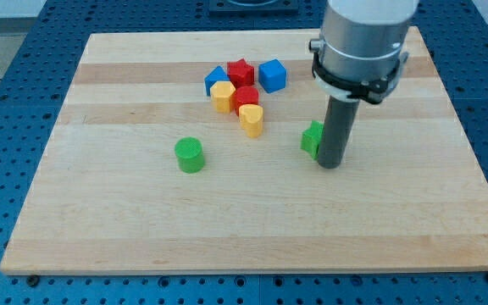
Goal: Push green star towards blue cube
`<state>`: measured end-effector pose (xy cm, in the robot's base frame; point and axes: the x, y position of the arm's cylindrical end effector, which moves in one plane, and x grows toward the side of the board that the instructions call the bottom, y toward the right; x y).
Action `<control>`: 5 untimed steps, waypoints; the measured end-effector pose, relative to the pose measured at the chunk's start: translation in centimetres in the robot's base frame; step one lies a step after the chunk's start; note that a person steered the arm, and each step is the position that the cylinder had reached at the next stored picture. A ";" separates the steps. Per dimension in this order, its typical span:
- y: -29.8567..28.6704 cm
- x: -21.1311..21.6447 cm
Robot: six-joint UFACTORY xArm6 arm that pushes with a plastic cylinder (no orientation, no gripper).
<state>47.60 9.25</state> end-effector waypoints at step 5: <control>1.9 0.6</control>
<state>48.16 11.17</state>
